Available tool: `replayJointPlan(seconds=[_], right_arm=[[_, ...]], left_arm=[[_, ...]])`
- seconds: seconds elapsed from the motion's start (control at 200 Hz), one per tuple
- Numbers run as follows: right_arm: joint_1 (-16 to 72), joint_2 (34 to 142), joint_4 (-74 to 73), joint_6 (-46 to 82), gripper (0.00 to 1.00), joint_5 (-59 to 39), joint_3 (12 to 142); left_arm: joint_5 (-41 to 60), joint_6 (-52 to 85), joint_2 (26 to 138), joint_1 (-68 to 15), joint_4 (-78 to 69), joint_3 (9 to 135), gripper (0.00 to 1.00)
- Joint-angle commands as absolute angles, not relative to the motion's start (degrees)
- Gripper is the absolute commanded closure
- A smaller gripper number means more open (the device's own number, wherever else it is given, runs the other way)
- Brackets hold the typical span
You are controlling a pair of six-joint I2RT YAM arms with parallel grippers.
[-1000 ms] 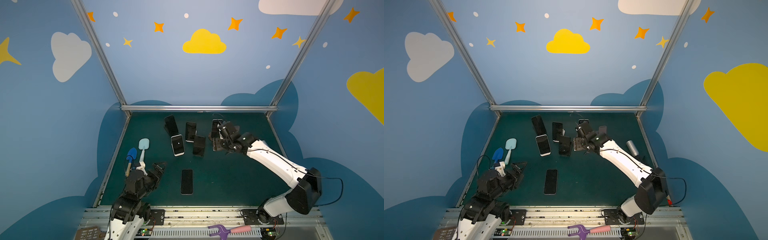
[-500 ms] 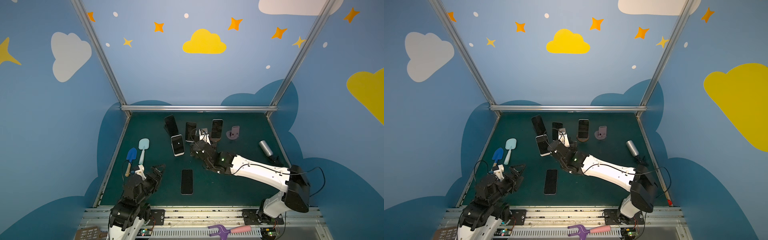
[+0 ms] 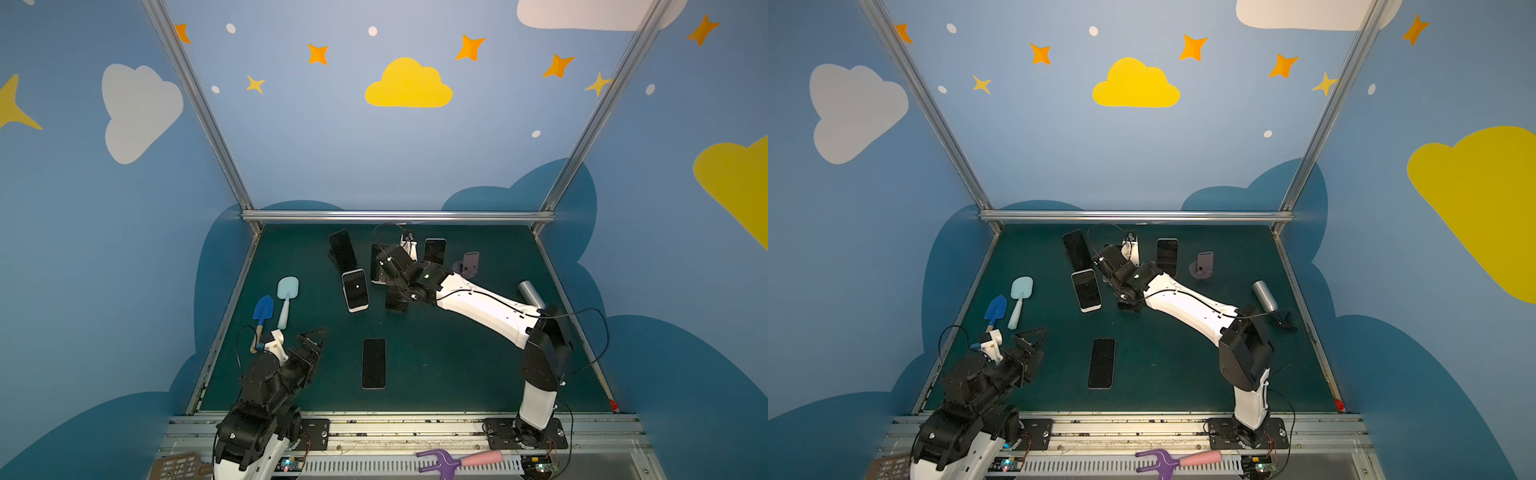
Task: Remove the phone from the phone stand
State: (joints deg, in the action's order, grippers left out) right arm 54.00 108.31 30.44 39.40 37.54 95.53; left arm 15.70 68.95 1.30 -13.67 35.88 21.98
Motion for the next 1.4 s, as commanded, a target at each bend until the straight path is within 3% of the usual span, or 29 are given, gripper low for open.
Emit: replayJointPlan(seconds=[0.0,0.285,1.392], right_arm=[[53.0,110.5,34.7,41.7,0.05,35.6,98.0],[52.6,115.5,39.0,41.8,0.05,36.6,103.4],[53.3,118.9,36.3,51.9,0.11,38.2,100.8]], left_arm=[[16.0,66.8,0.8,-13.8,36.4,24.3,0.0],[16.0,67.5,0.8,-13.8,36.6,24.2,0.0],[16.5,66.5,2.0,-13.8,34.6,23.1,0.0]])
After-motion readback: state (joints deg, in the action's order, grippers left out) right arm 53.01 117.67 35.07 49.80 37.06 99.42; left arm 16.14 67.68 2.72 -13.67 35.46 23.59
